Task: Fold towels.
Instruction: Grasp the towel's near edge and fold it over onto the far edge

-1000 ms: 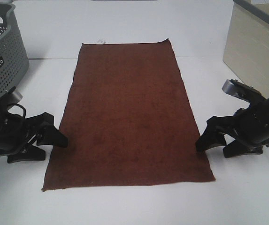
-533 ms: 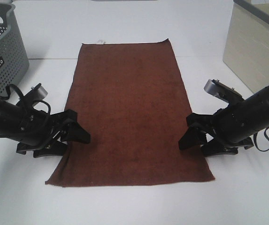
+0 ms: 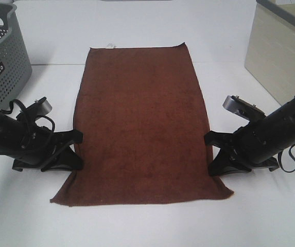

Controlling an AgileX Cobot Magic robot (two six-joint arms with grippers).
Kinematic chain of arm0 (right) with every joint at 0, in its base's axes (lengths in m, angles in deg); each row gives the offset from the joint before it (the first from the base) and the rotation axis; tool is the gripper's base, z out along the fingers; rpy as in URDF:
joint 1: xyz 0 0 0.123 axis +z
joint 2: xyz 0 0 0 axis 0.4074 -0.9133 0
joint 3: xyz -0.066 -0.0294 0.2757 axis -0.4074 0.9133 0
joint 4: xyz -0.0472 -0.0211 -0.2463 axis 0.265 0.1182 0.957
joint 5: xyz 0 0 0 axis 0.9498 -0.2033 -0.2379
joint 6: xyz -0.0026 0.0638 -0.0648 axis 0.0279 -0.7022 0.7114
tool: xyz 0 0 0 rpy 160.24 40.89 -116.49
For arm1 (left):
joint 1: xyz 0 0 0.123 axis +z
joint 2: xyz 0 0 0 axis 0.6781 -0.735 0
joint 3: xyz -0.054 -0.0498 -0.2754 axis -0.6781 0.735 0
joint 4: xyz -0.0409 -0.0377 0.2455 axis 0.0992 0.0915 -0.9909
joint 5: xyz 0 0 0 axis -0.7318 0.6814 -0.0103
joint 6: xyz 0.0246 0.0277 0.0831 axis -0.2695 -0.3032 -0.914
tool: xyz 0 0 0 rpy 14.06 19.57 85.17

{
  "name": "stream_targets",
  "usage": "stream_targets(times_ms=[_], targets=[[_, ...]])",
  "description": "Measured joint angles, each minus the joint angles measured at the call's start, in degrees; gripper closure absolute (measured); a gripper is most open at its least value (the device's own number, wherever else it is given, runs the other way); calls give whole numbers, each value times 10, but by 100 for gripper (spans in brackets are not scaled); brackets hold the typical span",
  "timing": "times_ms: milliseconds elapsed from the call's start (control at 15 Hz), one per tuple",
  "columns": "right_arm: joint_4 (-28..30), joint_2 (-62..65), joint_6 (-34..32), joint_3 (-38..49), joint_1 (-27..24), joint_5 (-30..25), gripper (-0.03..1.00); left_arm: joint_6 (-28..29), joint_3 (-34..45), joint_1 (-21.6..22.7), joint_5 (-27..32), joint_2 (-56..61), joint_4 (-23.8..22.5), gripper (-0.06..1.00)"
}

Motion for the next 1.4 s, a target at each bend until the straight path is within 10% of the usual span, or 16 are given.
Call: stream_targets(times_ms=[533, 1067, 1400], targets=[[122, 80, -136, 25, 0, -41, 97, 195, 37, 0, 2, 121, -238, 93], [124, 234, -147, 205, 0, -57, 97, 218, 187, 0, 34, 264, -245, 93], [132, 249, -147, 130, 0, -59, 97, 242, 158, 0, 19, 276, -233, 93]])
